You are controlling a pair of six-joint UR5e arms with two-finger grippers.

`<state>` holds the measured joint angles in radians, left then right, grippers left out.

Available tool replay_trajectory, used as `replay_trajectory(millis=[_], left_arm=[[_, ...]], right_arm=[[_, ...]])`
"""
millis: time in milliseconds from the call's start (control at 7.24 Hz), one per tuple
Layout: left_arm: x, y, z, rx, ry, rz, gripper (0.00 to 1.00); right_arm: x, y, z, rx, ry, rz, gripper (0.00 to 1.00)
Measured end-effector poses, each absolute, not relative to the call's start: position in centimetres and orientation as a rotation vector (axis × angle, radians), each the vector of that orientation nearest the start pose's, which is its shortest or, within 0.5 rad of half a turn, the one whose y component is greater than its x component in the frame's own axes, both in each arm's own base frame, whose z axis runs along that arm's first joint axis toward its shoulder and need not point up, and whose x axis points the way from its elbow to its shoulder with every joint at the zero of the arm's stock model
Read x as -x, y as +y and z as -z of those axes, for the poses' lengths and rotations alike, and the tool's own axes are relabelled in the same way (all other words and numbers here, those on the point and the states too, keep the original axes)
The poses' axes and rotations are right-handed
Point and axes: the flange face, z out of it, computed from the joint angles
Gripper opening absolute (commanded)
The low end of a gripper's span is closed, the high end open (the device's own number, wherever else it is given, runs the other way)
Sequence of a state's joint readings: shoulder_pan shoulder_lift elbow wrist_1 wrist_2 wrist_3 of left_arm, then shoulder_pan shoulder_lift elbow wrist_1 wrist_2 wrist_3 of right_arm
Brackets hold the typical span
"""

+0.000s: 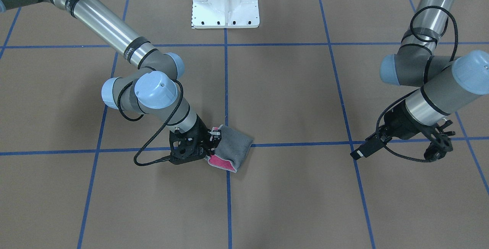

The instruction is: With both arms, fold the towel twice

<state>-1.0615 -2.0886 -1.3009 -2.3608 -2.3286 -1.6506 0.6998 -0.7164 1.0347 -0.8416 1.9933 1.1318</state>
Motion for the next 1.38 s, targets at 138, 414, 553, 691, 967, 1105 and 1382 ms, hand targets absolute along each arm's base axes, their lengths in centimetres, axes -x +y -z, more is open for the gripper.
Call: replay_trajectory(millis=[138,414,553,691,967,1105,1382], left_arm=[[-28.6,-64.6,-38.6,0.143,1.207,0.608,1.00],[-28.6,-64.6,-38.6,0.142,1.207,0.608,1.00],[-28.7,-64.6,-38.6,0.143,1.207,0.608,1.00],[-28.7,-64.6,-38.6,0.143,1.206,0.608,1.00],[-28.8,-64.7,-38.9,0.146,1.201,0.611,1.00],[-28.8,-64.7,-39.0,0.146,1.200,0.612,1.00],[-28.8,-64.7,-39.1,0.143,1.199,0.615,1.00]], right_arm=[[56.4,-60.4,-27.6,-0.242,-1.076,-0.014,0.00],[55.0,-61.5,-27.4,-0.267,-1.076,-0.007,0.00],[54.6,-61.7,-27.5,-0.273,-1.074,-0.005,0.00],[54.6,-61.8,-27.4,-0.275,-1.075,-0.003,0.02],[55.0,-61.6,-26.5,-0.281,-1.083,0.004,0.35],[55.8,-61.1,-26.1,-0.289,-1.082,0.009,0.44],[57.5,-60.0,-25.8,-0.318,-1.067,0.010,0.57]])
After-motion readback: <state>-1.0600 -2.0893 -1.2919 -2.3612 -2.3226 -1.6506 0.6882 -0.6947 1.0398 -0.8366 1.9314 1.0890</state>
